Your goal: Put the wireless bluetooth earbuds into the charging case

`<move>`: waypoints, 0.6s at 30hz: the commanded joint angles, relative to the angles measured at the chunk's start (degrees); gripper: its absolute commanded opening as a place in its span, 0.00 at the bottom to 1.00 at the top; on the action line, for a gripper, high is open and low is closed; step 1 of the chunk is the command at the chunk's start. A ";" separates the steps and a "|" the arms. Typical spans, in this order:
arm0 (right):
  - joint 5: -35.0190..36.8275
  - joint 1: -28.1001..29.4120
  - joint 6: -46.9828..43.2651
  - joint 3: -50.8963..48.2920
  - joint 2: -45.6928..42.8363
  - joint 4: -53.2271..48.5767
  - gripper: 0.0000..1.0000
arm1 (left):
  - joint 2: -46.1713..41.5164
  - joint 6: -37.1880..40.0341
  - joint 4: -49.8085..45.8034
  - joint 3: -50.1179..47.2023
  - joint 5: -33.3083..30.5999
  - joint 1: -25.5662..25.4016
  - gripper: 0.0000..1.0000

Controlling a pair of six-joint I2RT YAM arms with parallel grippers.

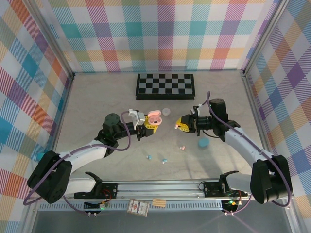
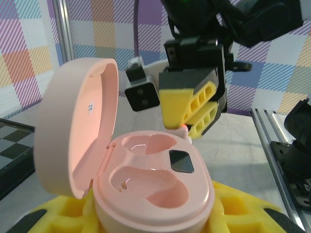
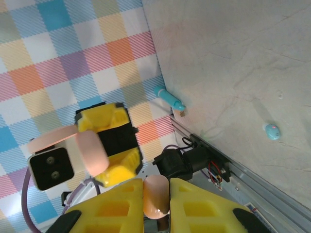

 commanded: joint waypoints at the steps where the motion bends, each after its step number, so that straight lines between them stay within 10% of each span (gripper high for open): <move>1: 0.49 2.46 0.46 3.80 -2.00 0.78 0.17 | 1.06 2.10 0.46 1.96 -0.88 -1.14 0.29; 18: 15.59 12.49 -13.78 19.02 1.82 -10.94 0.17 | 6.26 0.91 7.09 3.49 -8.19 -3.40 0.29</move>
